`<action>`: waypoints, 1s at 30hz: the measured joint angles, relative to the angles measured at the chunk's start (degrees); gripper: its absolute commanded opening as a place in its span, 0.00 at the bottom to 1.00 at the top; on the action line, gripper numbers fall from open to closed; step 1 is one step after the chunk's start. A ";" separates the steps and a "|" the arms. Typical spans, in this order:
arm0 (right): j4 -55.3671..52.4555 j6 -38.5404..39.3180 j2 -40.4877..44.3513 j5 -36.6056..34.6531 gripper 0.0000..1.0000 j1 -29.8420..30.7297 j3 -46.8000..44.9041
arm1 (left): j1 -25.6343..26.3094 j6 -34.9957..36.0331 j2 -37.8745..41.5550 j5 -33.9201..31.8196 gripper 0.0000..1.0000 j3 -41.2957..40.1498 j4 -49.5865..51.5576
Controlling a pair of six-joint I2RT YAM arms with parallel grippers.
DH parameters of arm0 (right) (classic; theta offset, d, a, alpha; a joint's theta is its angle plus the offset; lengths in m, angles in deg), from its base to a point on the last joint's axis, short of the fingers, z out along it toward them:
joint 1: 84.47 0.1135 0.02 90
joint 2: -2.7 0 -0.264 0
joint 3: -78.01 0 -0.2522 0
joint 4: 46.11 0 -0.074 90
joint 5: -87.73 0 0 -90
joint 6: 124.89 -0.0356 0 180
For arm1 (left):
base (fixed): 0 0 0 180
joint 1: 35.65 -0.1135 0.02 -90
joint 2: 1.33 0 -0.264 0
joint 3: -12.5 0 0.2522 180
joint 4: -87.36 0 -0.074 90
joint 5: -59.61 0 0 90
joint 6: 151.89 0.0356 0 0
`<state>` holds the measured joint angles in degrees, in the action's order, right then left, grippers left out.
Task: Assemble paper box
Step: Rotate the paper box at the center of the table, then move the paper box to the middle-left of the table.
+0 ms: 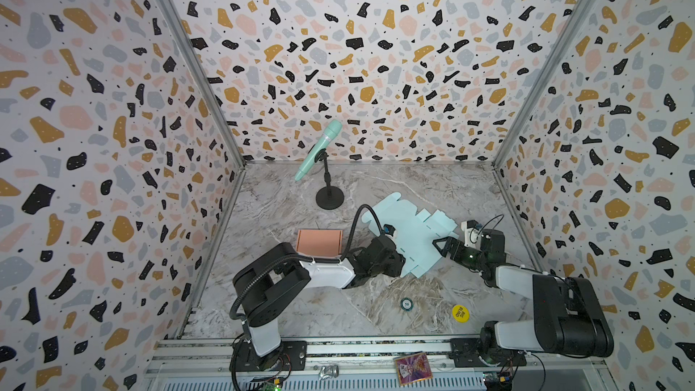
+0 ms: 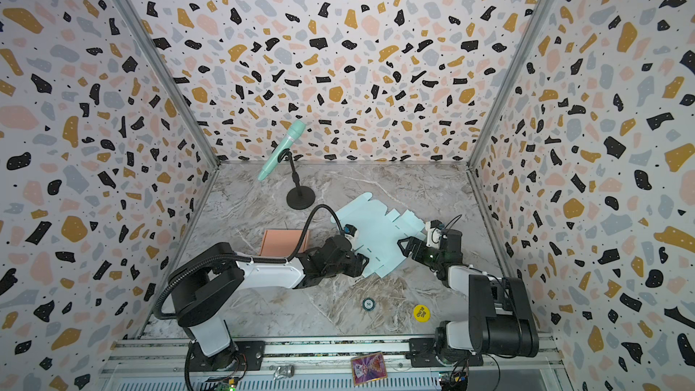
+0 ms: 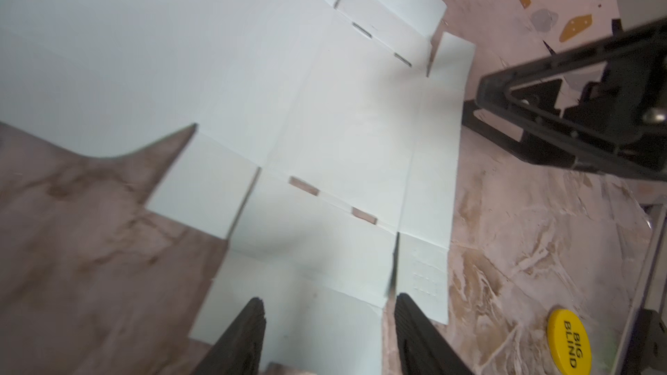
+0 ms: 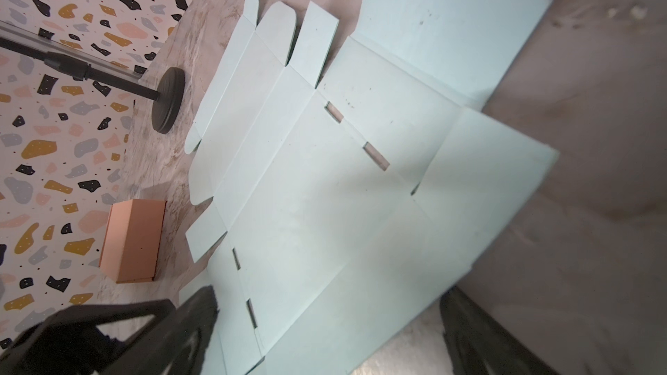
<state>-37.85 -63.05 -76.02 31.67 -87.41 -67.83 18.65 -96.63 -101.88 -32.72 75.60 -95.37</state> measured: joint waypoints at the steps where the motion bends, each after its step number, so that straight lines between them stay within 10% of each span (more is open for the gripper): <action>1: 0.28 0.15 -0.22 -0.07 0.96 0.00 0.04 | -1.03 0.04 0.52 -0.42 0.60 -0.35 0.20; 30: 0.50 2.73 -3.63 -4.74 0.91 3.02 3.15 | -18.64 0.26 5.62 -9.20 0.60 -10.19 2.95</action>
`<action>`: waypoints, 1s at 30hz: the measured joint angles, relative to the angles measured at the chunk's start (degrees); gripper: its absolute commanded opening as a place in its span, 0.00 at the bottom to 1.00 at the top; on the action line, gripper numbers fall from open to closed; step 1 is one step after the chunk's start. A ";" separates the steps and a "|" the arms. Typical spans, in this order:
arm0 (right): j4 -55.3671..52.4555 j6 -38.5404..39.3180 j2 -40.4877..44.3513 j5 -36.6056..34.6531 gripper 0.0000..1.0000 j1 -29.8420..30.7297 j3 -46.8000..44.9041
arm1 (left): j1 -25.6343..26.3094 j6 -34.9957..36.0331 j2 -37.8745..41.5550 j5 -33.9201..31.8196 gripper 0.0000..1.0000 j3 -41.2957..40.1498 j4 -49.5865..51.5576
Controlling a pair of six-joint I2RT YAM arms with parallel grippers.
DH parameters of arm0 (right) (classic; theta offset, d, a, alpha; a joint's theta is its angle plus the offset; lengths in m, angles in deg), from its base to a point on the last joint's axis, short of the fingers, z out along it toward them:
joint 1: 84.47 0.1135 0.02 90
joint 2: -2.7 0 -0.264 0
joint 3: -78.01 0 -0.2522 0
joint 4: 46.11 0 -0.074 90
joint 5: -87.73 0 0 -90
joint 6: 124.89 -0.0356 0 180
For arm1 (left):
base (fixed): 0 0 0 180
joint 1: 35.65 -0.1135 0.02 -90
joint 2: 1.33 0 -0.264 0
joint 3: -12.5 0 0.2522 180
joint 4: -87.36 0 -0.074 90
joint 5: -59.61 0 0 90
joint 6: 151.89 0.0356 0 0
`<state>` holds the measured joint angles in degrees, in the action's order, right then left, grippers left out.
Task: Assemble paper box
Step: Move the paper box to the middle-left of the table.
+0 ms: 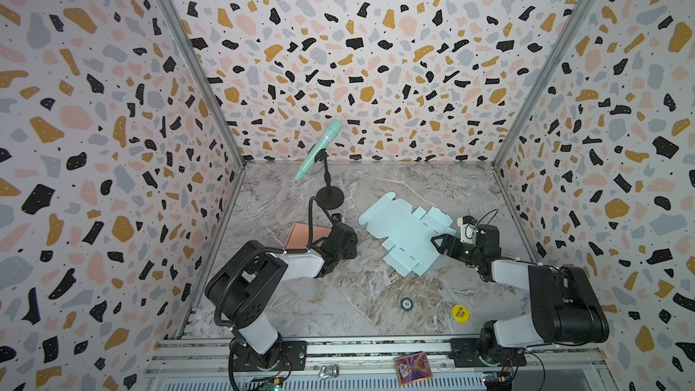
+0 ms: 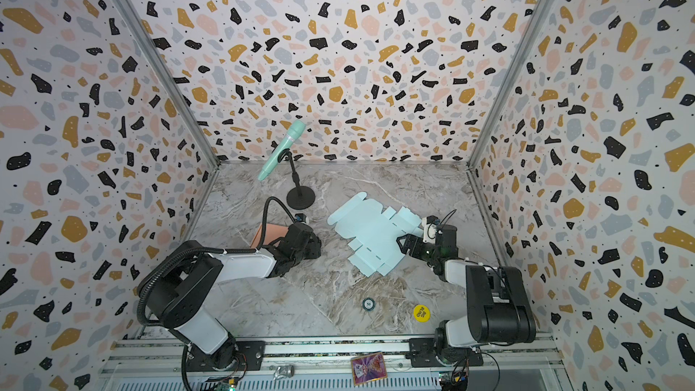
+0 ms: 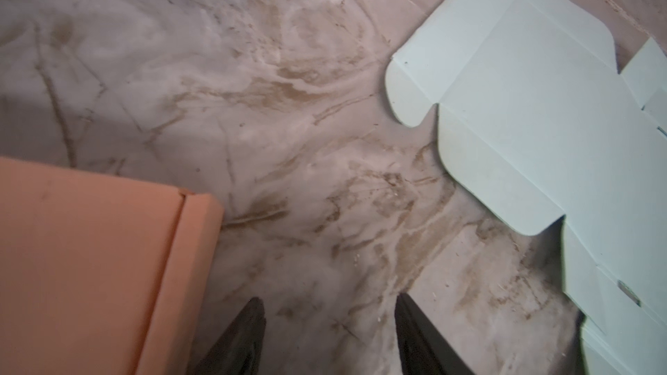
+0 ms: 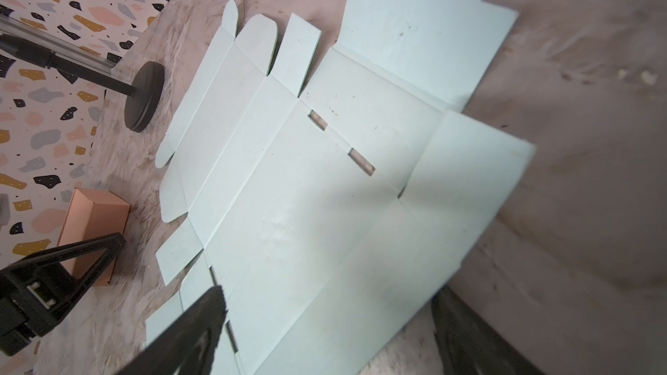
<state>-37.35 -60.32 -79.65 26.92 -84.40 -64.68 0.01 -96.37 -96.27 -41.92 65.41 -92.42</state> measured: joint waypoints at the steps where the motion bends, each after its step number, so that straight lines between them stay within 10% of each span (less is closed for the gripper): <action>1: -0.02 0.02 0.00 -0.13 0.91 0.04 0.00 | -0.46 0.11 0.07 -0.02 0.60 -0.11 -0.02; 30: -5.18 0.35 2.29 -2.03 0.94 1.62 1.05 | -7.78 4.04 5.18 1.70 0.65 -1.09 2.40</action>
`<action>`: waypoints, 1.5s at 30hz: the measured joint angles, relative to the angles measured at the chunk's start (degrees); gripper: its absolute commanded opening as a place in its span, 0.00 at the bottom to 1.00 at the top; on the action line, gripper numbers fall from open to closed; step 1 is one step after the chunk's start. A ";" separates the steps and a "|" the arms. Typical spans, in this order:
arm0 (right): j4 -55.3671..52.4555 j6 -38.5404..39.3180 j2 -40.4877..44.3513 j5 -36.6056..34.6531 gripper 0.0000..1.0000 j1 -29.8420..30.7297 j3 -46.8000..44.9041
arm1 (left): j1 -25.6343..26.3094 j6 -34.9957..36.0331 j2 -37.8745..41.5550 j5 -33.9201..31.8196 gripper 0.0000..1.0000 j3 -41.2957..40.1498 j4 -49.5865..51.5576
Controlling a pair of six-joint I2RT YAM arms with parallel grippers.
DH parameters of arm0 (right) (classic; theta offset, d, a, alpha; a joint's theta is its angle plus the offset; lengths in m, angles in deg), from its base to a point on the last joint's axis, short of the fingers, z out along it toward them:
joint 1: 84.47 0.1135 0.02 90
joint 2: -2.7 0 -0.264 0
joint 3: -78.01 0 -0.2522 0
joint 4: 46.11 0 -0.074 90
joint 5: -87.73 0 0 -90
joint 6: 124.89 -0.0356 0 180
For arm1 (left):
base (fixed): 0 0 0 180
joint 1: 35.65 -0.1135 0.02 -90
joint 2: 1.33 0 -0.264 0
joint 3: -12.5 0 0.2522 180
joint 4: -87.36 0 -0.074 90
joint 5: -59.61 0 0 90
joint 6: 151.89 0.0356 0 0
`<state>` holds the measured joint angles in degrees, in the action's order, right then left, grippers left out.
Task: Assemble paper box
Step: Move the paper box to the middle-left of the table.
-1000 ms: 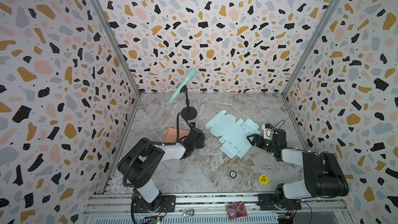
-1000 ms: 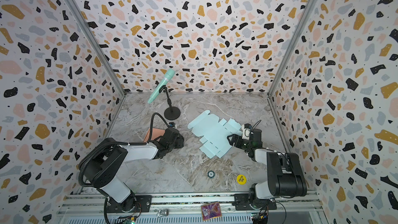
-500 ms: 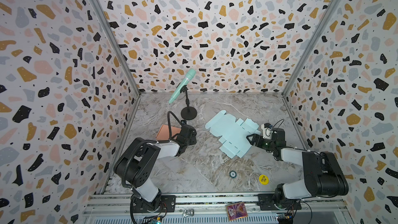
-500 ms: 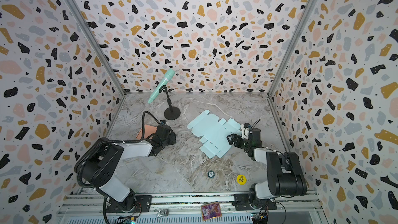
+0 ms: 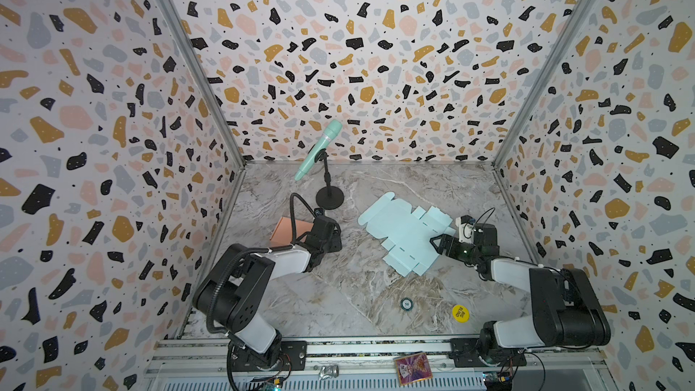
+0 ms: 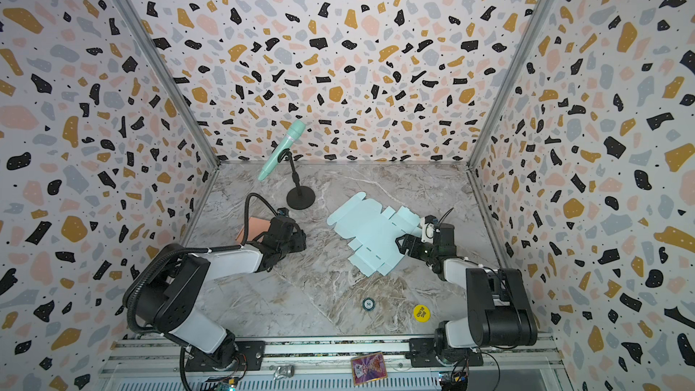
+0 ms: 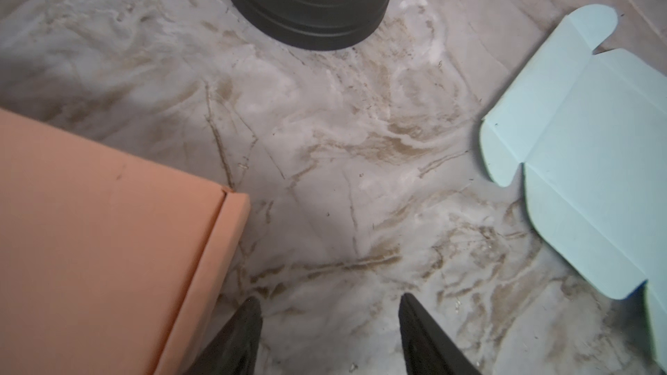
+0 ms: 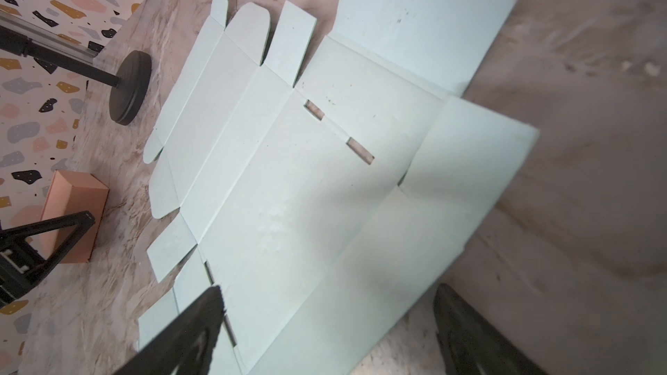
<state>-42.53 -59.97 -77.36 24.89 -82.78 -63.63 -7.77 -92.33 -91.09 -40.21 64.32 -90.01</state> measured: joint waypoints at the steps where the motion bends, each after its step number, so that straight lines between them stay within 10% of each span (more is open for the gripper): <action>1: -0.74 -0.07 0.74 0.00 0.94 0.00 -0.04 | 0.22 0.00 1.49 0.26 0.65 0.00 0.48; 22: -8.41 -1.29 8.48 2.86 0.95 0.04 -2.80 | 0.79 -0.92 23.89 -0.11 0.67 -10.43 12.22; 27: -8.68 -1.66 7.43 3.61 0.96 0.04 -2.82 | 0.31 -1.79 23.19 -1.60 0.81 -11.17 12.81; 45: -4.70 -4.28 4.17 5.03 0.99 2.08 -1.97 | -5.51 -2.34 12.76 0.55 0.80 -9.01 6.10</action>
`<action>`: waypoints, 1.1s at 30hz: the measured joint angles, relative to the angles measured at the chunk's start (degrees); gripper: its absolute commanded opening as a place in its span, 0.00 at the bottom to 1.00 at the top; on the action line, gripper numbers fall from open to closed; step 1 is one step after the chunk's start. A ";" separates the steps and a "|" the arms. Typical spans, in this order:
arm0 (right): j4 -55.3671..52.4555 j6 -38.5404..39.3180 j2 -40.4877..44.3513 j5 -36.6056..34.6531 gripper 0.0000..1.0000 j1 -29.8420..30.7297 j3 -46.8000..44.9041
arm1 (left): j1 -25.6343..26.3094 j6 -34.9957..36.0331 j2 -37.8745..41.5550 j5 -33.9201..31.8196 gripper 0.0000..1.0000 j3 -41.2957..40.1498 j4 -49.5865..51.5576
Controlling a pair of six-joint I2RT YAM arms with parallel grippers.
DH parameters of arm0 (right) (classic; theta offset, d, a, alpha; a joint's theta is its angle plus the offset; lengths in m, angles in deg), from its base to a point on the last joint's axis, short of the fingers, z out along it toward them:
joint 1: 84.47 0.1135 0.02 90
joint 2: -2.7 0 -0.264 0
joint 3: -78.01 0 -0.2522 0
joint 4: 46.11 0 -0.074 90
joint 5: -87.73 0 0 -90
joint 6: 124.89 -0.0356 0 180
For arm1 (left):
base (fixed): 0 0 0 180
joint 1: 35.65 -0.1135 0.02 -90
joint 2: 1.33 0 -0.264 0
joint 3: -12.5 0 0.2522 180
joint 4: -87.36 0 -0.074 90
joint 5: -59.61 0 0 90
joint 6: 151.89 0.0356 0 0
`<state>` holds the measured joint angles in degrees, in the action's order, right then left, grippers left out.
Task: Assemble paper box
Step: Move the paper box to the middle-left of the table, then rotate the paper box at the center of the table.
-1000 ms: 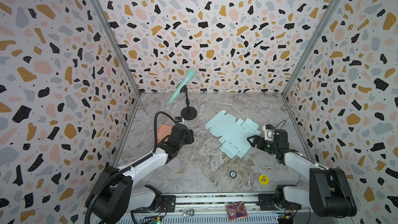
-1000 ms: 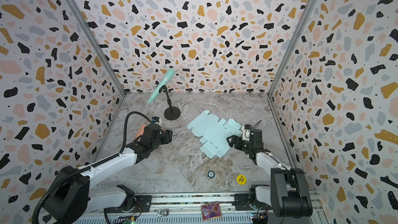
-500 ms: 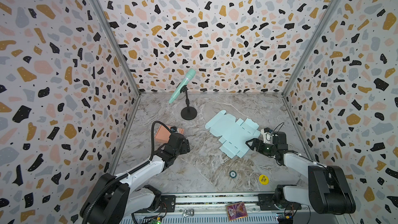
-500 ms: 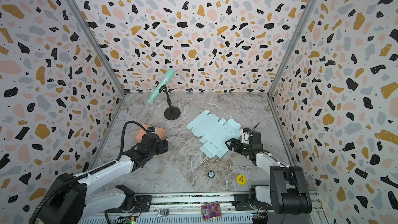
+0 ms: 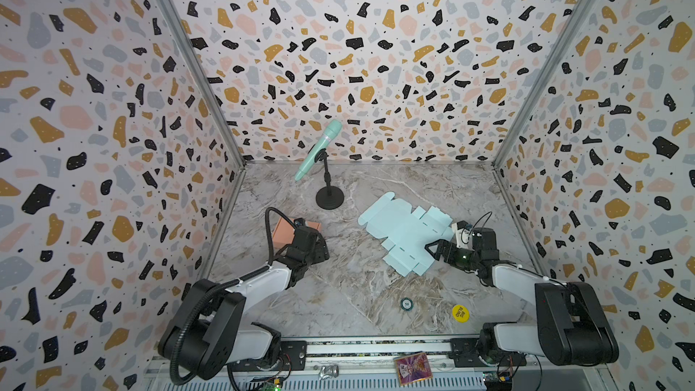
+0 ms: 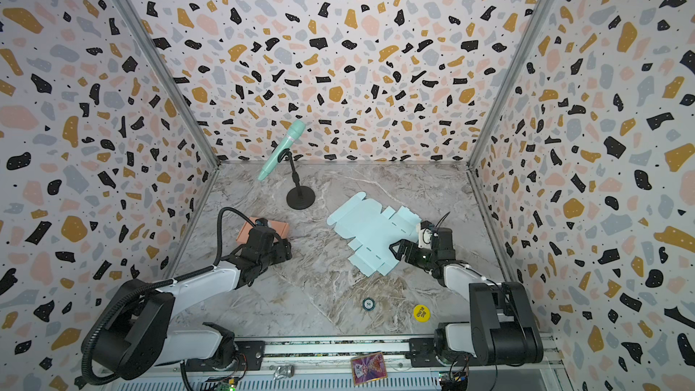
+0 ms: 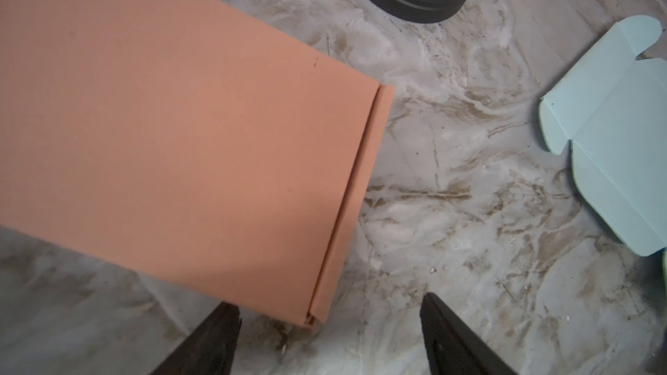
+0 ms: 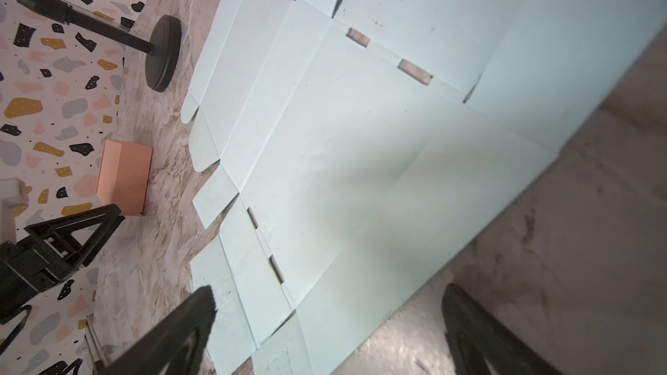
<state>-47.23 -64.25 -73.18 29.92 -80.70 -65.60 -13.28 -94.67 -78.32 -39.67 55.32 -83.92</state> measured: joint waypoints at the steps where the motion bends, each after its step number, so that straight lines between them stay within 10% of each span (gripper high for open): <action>1: 0.11 -0.09 -0.15 0.07 0.99 0.02 0.04 | -0.11 0.13 -0.42 0.09 0.80 0.42 -0.35; 20: -1.51 -1.14 0.59 -0.48 1.00 0.28 0.39 | 3.74 1.81 1.51 5.95 0.78 5.14 1.70; 33: 8.13 -6.32 -2.89 3.30 0.90 -0.39 -1.84 | 17.66 1.01 -23.39 10.56 0.57 29.46 -4.15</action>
<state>-39.10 -70.57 -76.07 33.22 -81.10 -67.43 4.38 -93.66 -101.71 -29.11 84.78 -88.07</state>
